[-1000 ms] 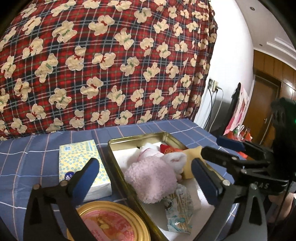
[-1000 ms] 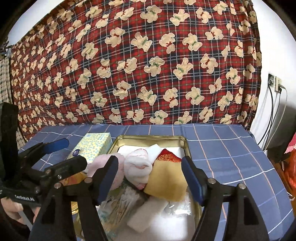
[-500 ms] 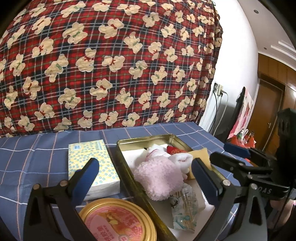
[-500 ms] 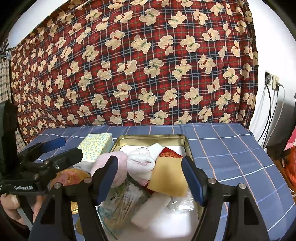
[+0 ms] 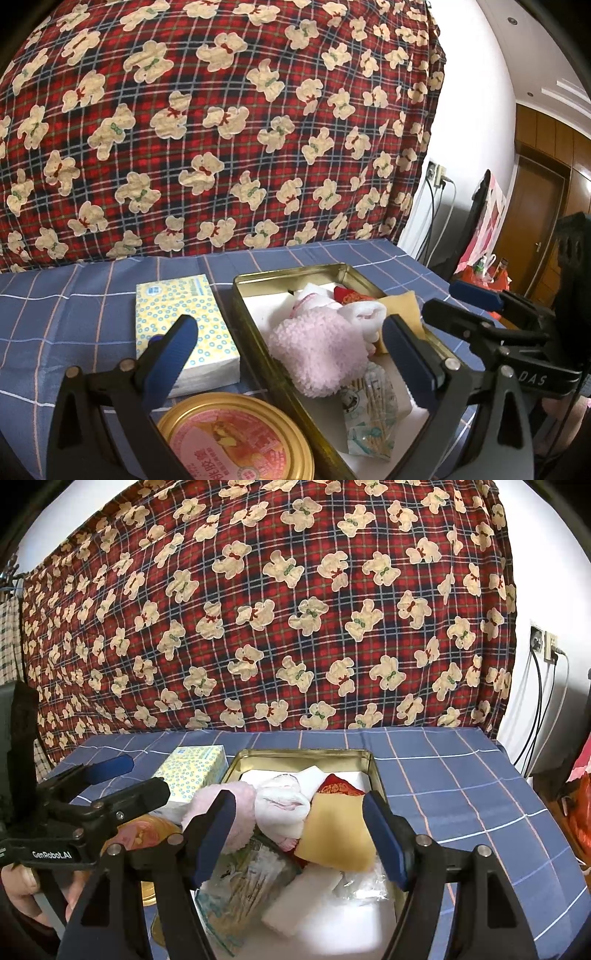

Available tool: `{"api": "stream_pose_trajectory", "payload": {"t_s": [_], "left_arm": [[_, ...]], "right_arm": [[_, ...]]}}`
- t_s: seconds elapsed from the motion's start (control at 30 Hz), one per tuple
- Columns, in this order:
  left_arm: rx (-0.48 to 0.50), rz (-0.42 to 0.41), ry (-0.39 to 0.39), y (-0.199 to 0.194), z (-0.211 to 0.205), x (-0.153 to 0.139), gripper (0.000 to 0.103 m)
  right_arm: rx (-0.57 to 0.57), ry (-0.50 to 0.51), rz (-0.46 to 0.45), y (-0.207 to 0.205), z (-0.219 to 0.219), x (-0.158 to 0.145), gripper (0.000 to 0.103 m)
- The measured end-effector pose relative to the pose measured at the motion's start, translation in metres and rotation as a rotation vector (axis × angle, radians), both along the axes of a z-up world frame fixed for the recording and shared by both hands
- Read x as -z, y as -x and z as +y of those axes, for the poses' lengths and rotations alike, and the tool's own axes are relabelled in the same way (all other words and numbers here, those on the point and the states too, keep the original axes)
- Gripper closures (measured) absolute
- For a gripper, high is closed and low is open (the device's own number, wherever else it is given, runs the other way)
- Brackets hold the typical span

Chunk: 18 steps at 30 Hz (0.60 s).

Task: Organize soft objects

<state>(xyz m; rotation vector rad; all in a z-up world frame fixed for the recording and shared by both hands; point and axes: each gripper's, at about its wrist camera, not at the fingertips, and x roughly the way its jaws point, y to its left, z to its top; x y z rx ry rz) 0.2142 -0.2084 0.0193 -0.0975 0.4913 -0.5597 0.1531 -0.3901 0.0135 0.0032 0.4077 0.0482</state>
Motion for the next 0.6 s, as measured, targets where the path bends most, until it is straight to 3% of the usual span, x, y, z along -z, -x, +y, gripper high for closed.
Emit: {"api": "stream_pose_trajectory", "payload": {"t_s": [0.6], "left_arm": [[-0.001, -0.001, -0.035, -0.0008, -0.0046, 0.0022, 0.001]], "right_arm": [[0.000, 0.000, 0.001, -0.0003, 0.0001, 0.0002, 0.030]]}}
